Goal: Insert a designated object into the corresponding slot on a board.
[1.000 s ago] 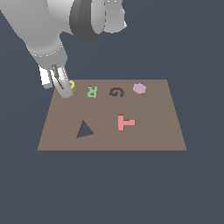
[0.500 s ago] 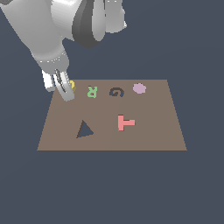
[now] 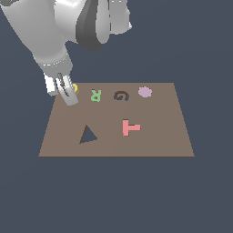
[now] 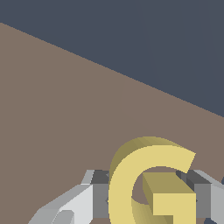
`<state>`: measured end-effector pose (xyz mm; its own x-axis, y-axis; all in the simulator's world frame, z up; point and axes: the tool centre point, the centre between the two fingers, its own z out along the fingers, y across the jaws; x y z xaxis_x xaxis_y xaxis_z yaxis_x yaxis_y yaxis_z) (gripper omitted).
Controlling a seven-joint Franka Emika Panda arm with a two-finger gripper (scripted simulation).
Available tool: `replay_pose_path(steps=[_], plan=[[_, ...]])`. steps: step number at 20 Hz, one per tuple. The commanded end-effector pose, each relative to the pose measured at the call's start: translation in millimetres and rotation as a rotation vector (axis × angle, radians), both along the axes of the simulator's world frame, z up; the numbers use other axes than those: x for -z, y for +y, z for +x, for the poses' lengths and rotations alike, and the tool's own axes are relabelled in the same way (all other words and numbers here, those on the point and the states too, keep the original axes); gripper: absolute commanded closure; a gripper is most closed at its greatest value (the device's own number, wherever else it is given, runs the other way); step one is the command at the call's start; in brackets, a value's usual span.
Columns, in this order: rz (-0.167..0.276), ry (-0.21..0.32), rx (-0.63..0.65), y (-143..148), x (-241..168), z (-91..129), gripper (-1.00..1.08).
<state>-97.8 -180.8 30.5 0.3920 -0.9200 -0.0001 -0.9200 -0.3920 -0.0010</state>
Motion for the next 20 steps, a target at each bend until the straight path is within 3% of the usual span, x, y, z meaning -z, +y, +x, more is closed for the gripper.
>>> replay_pose_path(steps=[1, 11, 20], plan=[[0.0, 0.001, 0.0, 0, 1, 0, 1.08], [0.0, 0.001, -0.015, 0, -3, 1, 1.08], [0.0, 0.001, -0.158, 4, -3, 16, 1.08]])
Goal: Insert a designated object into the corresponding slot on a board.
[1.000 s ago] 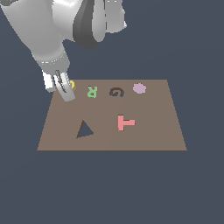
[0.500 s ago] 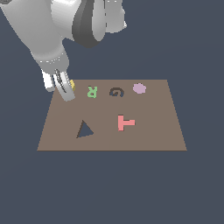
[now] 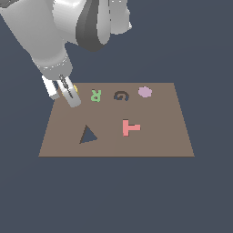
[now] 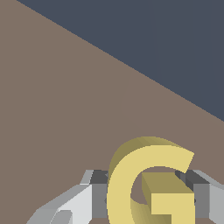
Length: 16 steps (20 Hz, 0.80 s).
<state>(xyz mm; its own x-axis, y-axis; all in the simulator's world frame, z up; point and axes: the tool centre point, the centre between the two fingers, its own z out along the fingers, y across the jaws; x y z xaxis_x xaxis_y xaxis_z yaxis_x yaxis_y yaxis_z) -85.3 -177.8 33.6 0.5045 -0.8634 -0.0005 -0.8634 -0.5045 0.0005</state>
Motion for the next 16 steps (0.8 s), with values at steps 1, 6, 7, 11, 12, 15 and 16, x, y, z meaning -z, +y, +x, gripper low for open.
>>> replay_pose_path(steps=[1, 6, 7, 11, 12, 15, 16], plan=[[0.0, 0.0, -0.058, 2, 0, 6, 1.08], [0.0, 0.0, -0.215, 9, -1, 21, 1.08], [0.0, 0.0, -0.252, 11, -1, 24, 1.08], [0.0, -0.001, -0.423, 22, -2, 39, 1.08], [0.0, -0.001, -0.47, 25, -2, 42, 1.08], [-0.001, -0.001, -0.625, 38, -2, 53, 1.08], [-0.001, -0.001, -0.679, 43, -2, 57, 1.08]])
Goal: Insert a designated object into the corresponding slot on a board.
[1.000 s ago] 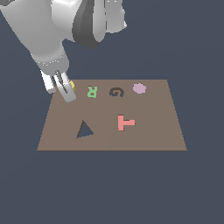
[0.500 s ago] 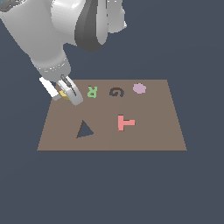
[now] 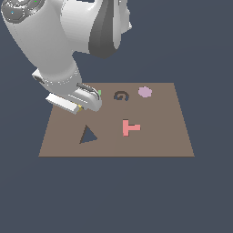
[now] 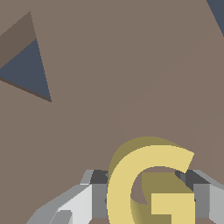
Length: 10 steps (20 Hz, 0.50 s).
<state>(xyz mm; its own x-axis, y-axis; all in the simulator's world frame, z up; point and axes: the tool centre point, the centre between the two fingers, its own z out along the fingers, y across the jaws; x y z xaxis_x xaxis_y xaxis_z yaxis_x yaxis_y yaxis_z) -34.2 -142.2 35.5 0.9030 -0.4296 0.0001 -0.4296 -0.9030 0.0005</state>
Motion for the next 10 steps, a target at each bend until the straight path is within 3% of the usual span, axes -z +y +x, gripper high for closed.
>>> replay_pose_path(steps=[1, 10], plan=[[0.0, 0.0, -0.135, 12, -1, 8, 1.08], [0.0, -0.001, -0.622, 62, -2, 23, 1.08]])
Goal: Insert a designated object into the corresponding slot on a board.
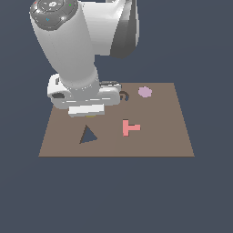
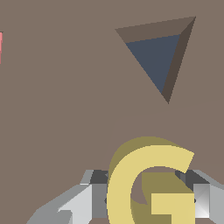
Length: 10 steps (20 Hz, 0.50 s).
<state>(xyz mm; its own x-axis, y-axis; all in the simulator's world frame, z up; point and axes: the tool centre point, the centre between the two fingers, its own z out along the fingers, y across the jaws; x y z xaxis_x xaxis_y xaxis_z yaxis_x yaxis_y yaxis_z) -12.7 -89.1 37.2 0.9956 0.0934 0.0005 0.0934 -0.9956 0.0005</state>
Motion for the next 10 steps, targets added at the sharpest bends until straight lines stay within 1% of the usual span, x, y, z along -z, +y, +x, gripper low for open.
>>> replay_pose_path(steps=[1, 5, 10], plan=[[0.0, 0.0, -0.138, 15, -1, 1, 1.08], [0.0, 0.0, -0.355, 38, -1, -2, 1.08], [0.0, 0.0, -0.622, 65, -2, -13, 1.08]])
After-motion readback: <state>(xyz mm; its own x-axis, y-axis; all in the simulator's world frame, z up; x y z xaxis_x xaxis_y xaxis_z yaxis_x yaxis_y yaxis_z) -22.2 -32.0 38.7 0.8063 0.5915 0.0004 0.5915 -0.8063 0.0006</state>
